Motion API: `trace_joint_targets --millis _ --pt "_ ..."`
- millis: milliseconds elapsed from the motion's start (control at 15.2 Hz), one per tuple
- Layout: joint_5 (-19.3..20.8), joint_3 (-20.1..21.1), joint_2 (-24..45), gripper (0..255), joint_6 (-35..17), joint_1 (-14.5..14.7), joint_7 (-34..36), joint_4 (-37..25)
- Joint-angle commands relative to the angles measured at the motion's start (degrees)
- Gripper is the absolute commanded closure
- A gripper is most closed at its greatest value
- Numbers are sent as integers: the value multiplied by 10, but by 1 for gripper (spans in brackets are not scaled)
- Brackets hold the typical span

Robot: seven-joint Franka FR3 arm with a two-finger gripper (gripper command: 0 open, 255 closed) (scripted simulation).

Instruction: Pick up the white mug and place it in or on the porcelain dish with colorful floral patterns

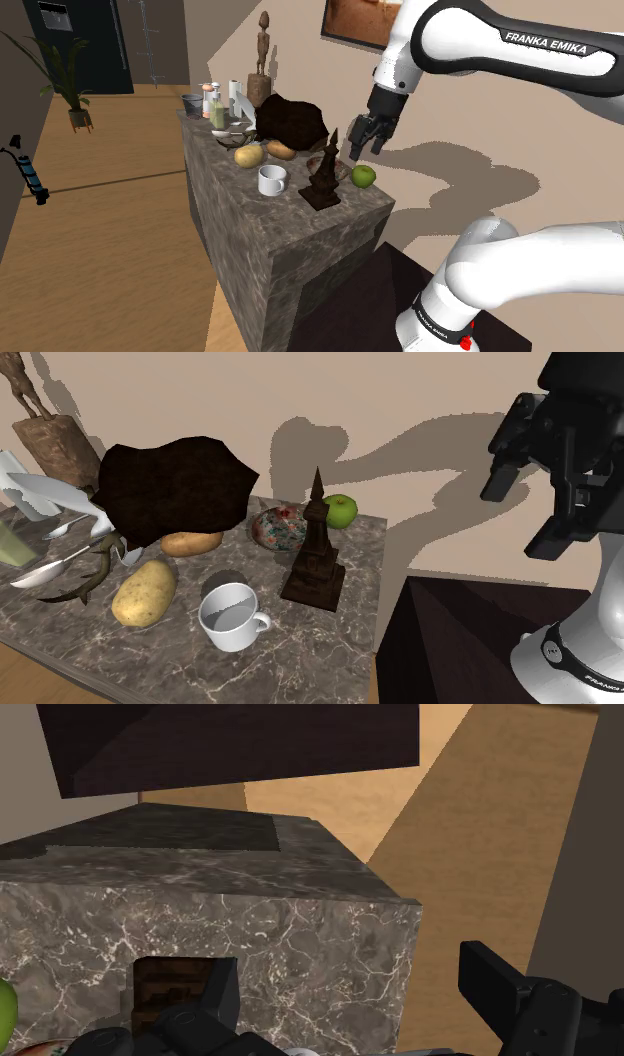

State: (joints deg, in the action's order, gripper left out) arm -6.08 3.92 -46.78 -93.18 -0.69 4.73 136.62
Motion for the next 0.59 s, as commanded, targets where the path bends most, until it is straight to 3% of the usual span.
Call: trace_joint_targets --millis 0,528 --pt "0 0 0 0 0 0 0 0" --pt "12 -11 157 0 -126 -13 -26 -22"
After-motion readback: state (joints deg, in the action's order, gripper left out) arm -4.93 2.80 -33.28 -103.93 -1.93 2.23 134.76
